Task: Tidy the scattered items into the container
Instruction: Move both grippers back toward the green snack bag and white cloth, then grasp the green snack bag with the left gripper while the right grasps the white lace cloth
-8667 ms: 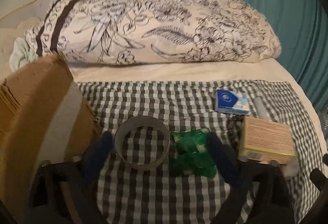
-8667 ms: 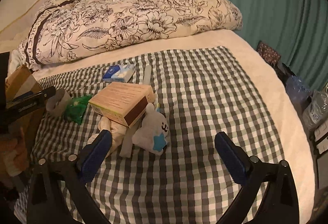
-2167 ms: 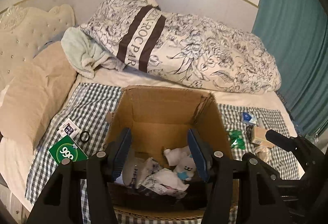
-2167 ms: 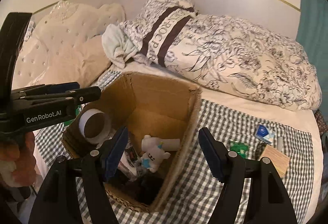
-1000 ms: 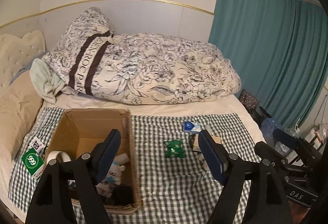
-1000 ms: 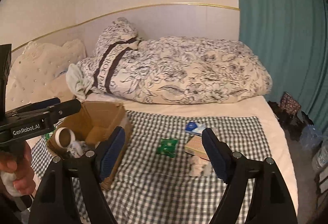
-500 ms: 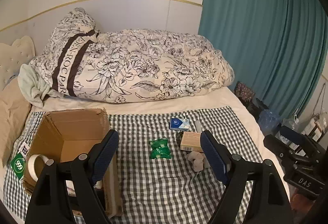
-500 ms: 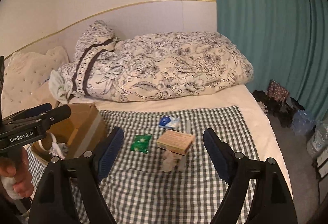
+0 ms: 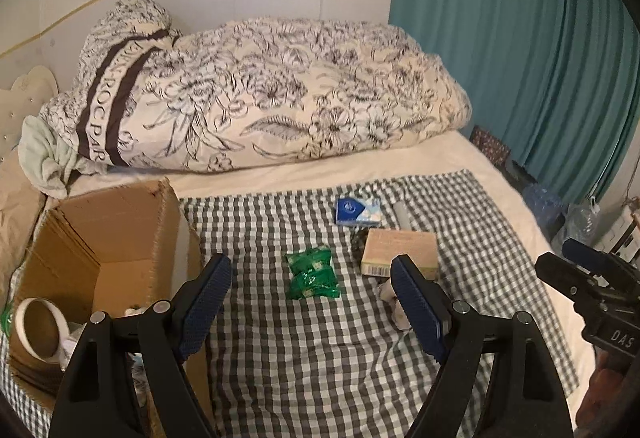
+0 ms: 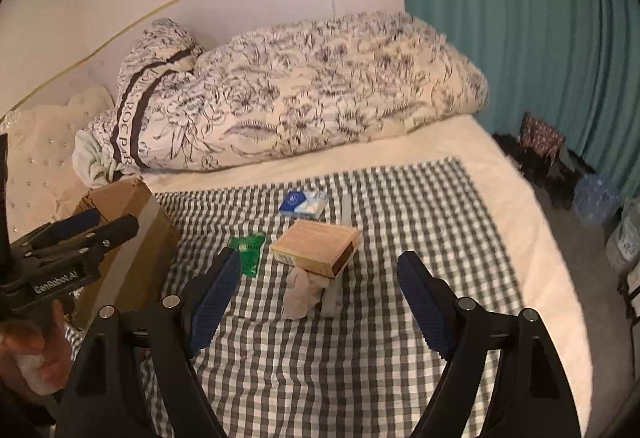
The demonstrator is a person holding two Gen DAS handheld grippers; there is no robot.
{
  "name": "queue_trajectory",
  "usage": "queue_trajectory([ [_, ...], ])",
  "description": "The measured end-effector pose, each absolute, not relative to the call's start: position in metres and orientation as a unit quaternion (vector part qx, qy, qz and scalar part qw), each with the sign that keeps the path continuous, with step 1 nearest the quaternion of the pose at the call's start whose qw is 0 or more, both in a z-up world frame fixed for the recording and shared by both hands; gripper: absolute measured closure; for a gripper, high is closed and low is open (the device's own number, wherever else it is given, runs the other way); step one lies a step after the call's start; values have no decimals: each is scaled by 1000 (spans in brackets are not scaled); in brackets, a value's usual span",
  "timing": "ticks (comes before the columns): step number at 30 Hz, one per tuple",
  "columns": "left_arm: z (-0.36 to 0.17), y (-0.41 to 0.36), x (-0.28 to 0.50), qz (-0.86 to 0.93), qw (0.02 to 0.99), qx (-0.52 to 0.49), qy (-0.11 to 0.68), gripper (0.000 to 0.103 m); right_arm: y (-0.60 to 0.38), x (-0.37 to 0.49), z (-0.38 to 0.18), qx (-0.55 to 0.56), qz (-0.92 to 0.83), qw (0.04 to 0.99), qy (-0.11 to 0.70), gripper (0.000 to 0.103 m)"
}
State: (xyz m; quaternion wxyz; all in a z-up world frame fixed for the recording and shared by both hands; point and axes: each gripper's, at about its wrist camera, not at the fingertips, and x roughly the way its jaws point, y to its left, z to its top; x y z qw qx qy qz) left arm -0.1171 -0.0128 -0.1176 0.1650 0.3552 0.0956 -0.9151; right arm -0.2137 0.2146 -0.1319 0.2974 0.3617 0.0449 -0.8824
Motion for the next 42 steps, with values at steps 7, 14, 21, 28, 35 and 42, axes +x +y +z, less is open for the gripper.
queue_trajectory([
  [7, -154, -23, -138, -906, 169, 373, 105, 19, 201, -238, -171, 393, -868, 299, 49, 22],
  [14, -190, -30, -158, -897, 171, 391, 114, 19, 187, -259, -210, 421, -851, 308, 53, 22],
  [21, -231, -37, -179, -885, 178, 413, 117, 19, 163, -260, -246, 443, -827, 338, 74, 23],
  [28, -268, -48, -194, -874, 180, 432, 130, 19, 139, -262, -277, 467, -798, 371, 86, 46],
  [35, -289, -57, -211, -868, 172, 442, 143, 19, 128, -274, -300, 481, -790, 368, 91, 46],
  [42, -301, -56, -229, -868, 157, 448, 144, 29, 120, -284, -315, 487, -789, 360, 102, 52],
])
